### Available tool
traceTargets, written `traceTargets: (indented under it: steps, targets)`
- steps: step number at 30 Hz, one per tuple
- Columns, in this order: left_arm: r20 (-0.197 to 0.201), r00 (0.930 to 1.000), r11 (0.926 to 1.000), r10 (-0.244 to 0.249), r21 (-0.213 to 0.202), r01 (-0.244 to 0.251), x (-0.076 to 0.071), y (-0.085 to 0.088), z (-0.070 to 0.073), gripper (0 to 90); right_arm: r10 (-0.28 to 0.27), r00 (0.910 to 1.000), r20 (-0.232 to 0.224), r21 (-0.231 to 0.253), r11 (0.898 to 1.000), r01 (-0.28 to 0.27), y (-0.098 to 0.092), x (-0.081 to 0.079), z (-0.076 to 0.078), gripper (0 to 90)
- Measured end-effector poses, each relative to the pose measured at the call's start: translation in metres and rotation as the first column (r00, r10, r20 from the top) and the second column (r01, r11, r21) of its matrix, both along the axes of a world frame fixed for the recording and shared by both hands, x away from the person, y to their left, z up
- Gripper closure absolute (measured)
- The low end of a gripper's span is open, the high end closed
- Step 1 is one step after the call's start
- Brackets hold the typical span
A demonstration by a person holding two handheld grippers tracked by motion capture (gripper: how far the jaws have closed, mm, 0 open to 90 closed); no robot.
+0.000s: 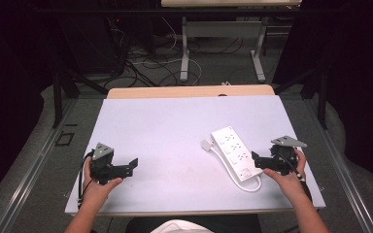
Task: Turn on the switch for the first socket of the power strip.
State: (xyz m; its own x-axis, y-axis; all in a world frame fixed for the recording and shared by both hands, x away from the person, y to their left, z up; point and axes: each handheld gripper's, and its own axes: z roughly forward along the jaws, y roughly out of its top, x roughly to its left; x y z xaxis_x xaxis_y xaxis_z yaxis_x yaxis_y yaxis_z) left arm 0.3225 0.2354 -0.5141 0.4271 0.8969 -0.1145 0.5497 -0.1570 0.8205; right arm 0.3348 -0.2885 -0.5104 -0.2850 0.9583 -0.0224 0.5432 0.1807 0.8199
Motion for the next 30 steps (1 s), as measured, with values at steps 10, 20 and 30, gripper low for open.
traceTargets:
  steps: [10,20,30]
  targets:
    - [-0.041,0.9992,1.0,0.002,0.001,-0.002,-0.001,0.003,-0.002,0.1,-0.005,1.0,0.002,0.014,1.0,0.005,0.002,0.0,0.001,17.1]
    - [-0.028,0.9996,0.9999,0.008,0.008,-0.008,-0.008,0.004,-0.001,0.2,0.037,0.9991,0.018,-0.017,0.999,-0.037,0.008,0.0,0.007,35.1]
    - [-0.019,0.9995,0.9996,0.026,0.008,-0.026,-0.011,0.007,-0.001,2.0,0.085,0.9962,-0.014,-0.004,0.996,-0.086,0.02,0.001,0.01,43.2]
